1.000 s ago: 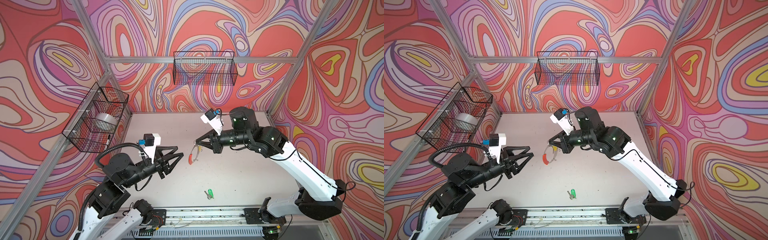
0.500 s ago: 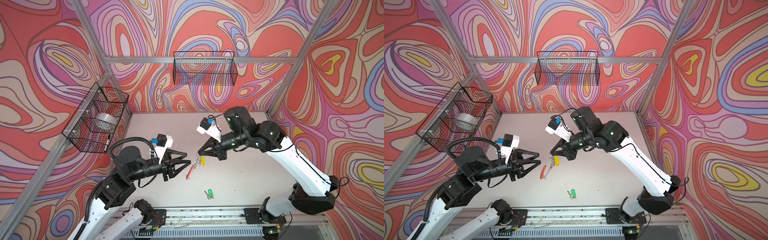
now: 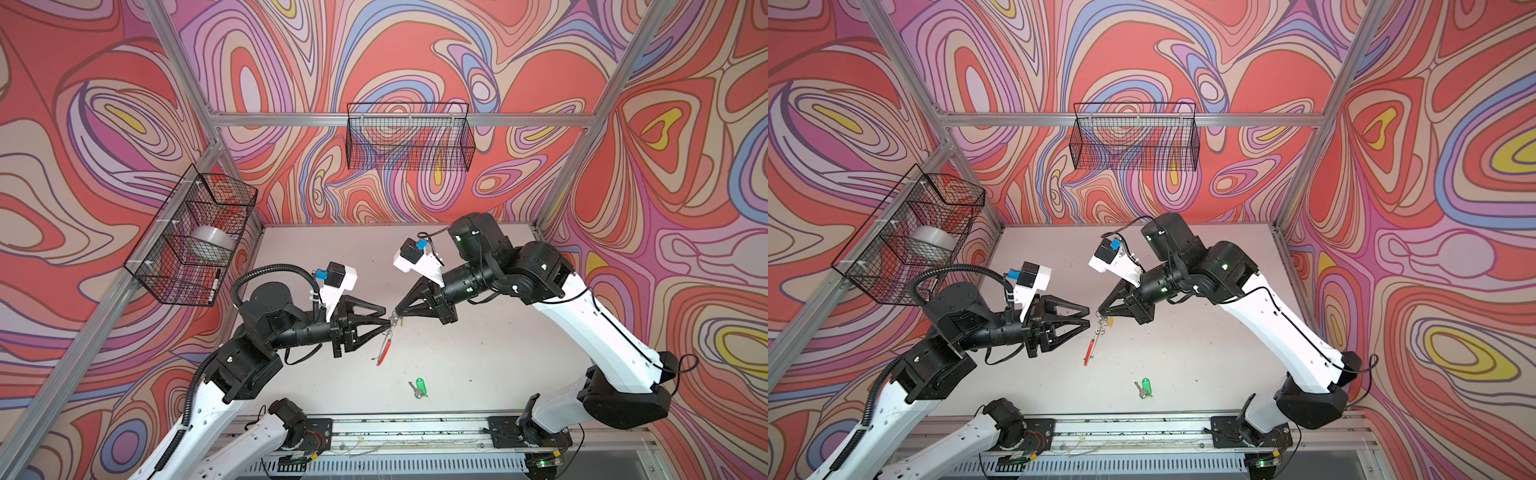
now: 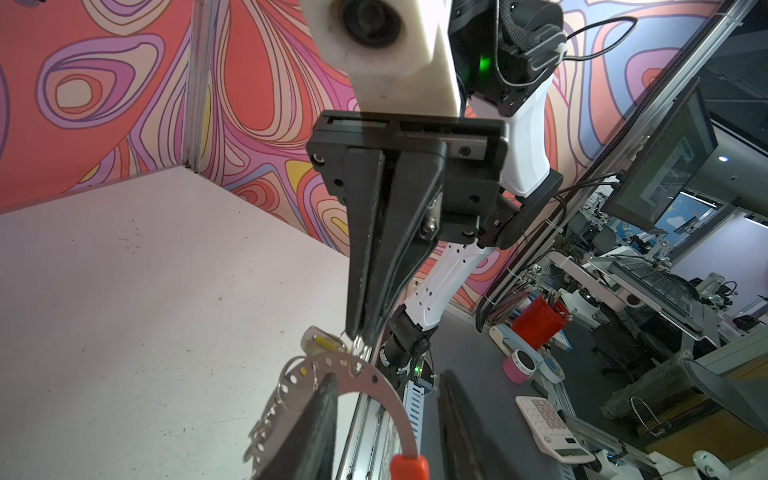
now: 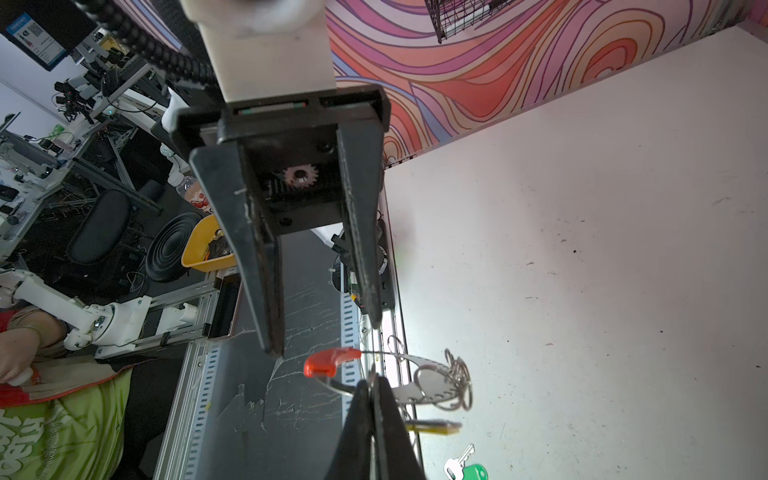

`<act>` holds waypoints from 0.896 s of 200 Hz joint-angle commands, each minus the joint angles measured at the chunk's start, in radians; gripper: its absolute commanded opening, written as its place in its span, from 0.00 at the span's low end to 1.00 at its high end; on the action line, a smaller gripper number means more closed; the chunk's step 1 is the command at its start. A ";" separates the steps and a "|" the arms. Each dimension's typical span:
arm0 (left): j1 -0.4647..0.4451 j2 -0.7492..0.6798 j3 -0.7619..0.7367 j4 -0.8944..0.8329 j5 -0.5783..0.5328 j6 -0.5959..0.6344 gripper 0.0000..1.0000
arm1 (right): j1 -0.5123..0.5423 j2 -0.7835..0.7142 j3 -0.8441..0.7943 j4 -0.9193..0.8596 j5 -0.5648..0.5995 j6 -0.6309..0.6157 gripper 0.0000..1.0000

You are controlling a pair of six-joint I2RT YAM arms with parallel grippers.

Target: Remove the keys from the keyring

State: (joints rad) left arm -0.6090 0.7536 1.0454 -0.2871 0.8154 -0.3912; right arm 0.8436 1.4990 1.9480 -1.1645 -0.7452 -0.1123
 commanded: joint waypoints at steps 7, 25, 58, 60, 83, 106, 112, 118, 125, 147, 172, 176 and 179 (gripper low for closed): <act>0.000 0.022 0.004 0.046 0.024 -0.013 0.37 | -0.002 -0.019 0.001 0.031 -0.033 -0.005 0.00; -0.001 0.039 0.005 0.058 0.040 -0.028 0.35 | -0.001 -0.016 0.004 0.038 -0.031 0.002 0.00; -0.001 0.051 -0.001 0.095 0.064 -0.051 0.24 | -0.001 -0.013 0.002 0.055 -0.025 0.013 0.00; -0.001 0.052 -0.002 0.096 0.065 -0.052 0.24 | -0.001 -0.013 0.002 0.055 -0.025 0.013 0.00; -0.001 0.051 -0.001 0.101 0.075 -0.057 0.19 | -0.002 -0.015 0.000 0.062 -0.011 0.019 0.00; -0.001 0.054 -0.002 0.092 0.073 -0.055 0.20 | -0.002 -0.015 -0.001 0.075 -0.011 0.027 0.00; 0.000 0.054 -0.005 0.092 0.074 -0.057 0.21 | -0.003 -0.014 -0.001 0.080 -0.014 0.029 0.00; -0.001 0.053 -0.007 0.095 0.073 -0.059 0.22 | -0.001 -0.014 -0.004 0.083 -0.014 0.031 0.00; 0.000 0.053 -0.008 0.096 0.073 -0.060 0.22 | -0.002 -0.014 -0.004 0.085 -0.014 0.033 0.00; -0.001 0.054 -0.012 0.100 0.076 -0.064 0.22 | -0.003 -0.016 -0.006 0.094 -0.012 0.037 0.00; -0.001 0.050 -0.013 0.107 0.075 -0.064 0.18 | -0.001 -0.016 -0.010 0.106 -0.016 0.046 0.00; -0.001 0.050 -0.013 0.106 0.075 -0.063 0.17 | -0.002 -0.016 -0.013 0.110 -0.016 0.049 0.00; 0.000 0.050 -0.013 0.106 0.075 -0.063 0.17 | -0.003 -0.018 -0.014 0.113 -0.016 0.050 0.00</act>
State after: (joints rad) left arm -0.6086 0.8124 1.0405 -0.2180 0.8669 -0.4492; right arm 0.8436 1.4986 1.9472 -1.0966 -0.7563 -0.0803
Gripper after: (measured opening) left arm 0.195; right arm 0.047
